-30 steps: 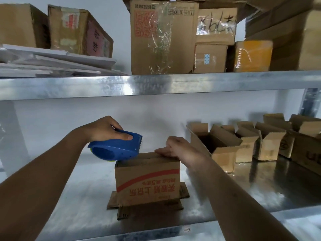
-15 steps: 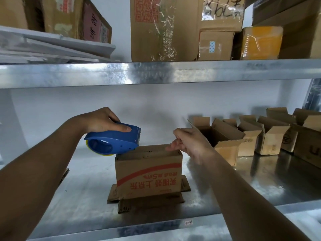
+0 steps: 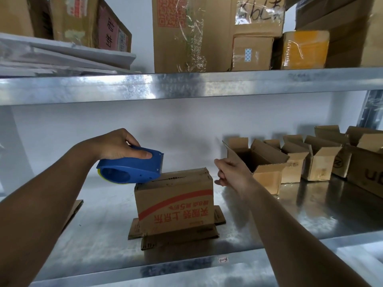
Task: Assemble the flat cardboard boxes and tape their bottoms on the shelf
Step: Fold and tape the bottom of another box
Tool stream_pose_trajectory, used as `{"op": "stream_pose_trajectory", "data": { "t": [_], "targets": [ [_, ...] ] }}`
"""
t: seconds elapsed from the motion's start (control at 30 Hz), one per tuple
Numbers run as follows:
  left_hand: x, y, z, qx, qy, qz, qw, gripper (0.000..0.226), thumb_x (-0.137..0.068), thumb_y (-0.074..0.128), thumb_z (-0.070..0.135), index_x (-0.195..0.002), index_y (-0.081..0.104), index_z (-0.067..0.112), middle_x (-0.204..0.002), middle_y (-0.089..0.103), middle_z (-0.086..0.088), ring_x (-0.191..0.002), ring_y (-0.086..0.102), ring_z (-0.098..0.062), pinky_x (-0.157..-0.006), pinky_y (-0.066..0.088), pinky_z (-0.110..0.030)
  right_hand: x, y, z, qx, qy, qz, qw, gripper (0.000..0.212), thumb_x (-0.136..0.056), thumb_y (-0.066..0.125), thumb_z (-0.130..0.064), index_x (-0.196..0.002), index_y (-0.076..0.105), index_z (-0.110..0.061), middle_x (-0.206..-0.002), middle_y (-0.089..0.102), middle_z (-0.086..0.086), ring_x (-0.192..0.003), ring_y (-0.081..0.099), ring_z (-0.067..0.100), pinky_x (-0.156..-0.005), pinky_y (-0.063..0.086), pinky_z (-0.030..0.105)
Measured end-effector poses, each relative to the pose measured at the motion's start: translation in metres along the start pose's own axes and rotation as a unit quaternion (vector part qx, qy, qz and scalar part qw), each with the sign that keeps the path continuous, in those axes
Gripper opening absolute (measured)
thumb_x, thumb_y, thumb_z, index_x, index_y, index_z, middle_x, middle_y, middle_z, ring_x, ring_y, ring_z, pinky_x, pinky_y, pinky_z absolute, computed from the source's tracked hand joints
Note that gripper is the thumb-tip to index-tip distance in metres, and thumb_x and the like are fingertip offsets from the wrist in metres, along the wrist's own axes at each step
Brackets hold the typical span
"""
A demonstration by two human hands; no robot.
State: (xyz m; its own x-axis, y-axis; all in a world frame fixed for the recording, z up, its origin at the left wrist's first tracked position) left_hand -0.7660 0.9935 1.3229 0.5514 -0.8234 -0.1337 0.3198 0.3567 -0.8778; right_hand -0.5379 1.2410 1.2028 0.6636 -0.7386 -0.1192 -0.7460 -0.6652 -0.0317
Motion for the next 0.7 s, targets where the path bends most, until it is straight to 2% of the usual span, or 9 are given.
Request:
{"op": "stream_pose_trajectory", "data": {
  "t": [0.1,0.27,0.47,0.53,0.6,0.7],
  "targets": [
    [-0.003,0.001,0.003,-0.013,0.001,0.003,1.0,0.035,-0.075,0.078,0.068,-0.081,0.083,0.034,-0.08,0.078,0.008,-0.075,0.075,-0.016,-0.076,0.06,-0.037,0.0,-0.006,0.007,0.035,0.07,-0.017,0.997,0.025,-0.099,0.069,-0.028,-0.081,0.067,-0.011,-0.063,0.054,0.003,-0.055,0.057,0.016,-0.075,0.066,0.038],
    [-0.007,0.003,0.003,-0.024,-0.004,0.007,1.0,0.035,-0.073,0.079,0.07,-0.081,0.083,0.036,-0.08,0.077,0.01,-0.076,0.075,-0.016,-0.076,0.06,-0.037,-0.004,-0.006,0.02,0.02,0.146,-0.043,0.988,0.026,-0.1,0.066,-0.032,-0.084,0.064,-0.011,-0.06,0.054,-0.001,-0.047,0.055,0.016,-0.079,0.065,0.043],
    [-0.013,0.007,0.004,-0.032,-0.007,0.005,0.999,0.035,-0.073,0.079,0.07,-0.08,0.083,0.036,-0.078,0.076,0.01,-0.076,0.074,-0.017,-0.074,0.06,-0.037,-0.006,-0.001,0.043,0.012,0.202,-0.103,0.974,0.032,-0.1,0.063,-0.045,-0.092,0.061,-0.015,-0.059,0.051,-0.003,-0.048,0.047,0.014,-0.069,0.056,0.033],
    [-0.014,0.008,0.006,-0.032,-0.008,0.007,0.999,0.034,-0.074,0.08,0.068,-0.079,0.083,0.035,-0.078,0.076,0.009,-0.076,0.074,-0.017,-0.072,0.059,-0.036,-0.004,0.004,0.046,0.001,0.218,-0.123,0.968,0.036,-0.1,0.062,-0.05,-0.096,0.063,-0.015,-0.062,0.05,-0.003,-0.05,0.042,0.012,-0.069,0.052,0.032],
    [-0.014,0.009,0.007,-0.03,-0.008,0.01,0.999,0.033,-0.074,0.081,0.066,-0.078,0.083,0.034,-0.077,0.076,0.008,-0.076,0.074,-0.018,-0.071,0.058,-0.035,-0.005,0.006,0.047,-0.01,0.239,-0.136,0.961,0.043,-0.098,0.063,-0.056,-0.097,0.066,-0.013,-0.062,0.048,-0.004,-0.05,0.036,0.01,-0.061,0.046,0.027],
    [-0.014,0.009,0.007,-0.033,-0.008,0.016,0.999,0.032,-0.074,0.081,0.065,-0.077,0.083,0.033,-0.075,0.075,0.008,-0.077,0.073,-0.019,-0.072,0.057,-0.037,-0.004,0.009,0.052,-0.003,0.283,-0.153,0.947,0.061,-0.086,0.061,-0.075,-0.089,0.056,-0.015,-0.062,0.042,-0.004,-0.05,0.031,0.008,-0.051,0.039,0.021]
  ]
}}
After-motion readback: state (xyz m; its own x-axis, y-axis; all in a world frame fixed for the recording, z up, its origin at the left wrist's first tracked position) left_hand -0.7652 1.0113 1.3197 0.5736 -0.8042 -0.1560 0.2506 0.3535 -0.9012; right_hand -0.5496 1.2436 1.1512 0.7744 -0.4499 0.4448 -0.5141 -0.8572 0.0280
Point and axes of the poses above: each hand's wrist, its own x-axis away from the middle knuckle, its own y-axis out of the palm, z = x × y, the point moved 2 cm from there along -x, towards the middle knuckle
